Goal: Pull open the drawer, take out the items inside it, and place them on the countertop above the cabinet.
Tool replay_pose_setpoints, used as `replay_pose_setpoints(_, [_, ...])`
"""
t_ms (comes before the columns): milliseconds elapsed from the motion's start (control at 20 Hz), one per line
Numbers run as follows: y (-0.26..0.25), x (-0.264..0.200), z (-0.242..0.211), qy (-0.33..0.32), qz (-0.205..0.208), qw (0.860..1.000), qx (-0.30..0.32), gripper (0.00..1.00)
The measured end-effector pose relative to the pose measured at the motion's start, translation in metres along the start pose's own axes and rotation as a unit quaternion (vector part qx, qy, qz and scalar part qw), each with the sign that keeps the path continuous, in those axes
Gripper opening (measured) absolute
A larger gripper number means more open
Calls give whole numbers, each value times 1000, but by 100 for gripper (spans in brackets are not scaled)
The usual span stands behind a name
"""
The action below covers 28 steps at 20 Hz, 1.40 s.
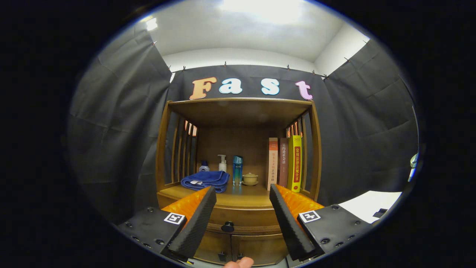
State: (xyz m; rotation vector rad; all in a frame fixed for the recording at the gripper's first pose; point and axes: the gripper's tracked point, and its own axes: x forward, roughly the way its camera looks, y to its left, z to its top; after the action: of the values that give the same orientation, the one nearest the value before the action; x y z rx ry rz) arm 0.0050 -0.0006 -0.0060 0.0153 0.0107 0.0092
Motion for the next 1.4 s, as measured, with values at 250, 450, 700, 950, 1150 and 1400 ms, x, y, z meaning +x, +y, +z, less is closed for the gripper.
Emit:
replay_pose_setpoints(250, [-1,3,-13,16,-2,1000,0,96])
replay_pose_setpoints(450, [-2,11,-32,24,-7,1000,-5,96])
replay_pose_setpoints(700, [-2,29,-75,38,-16,999,-6,96])
replay_pose_setpoints(950, [-5,40,-129,54,-26,998,14,96])
replay_pose_setpoints(1150, [-10,36,-168,82,-36,995,38,96])
replay_pose_setpoints(1400, [7,48,-218,122,-18,992,38,98])
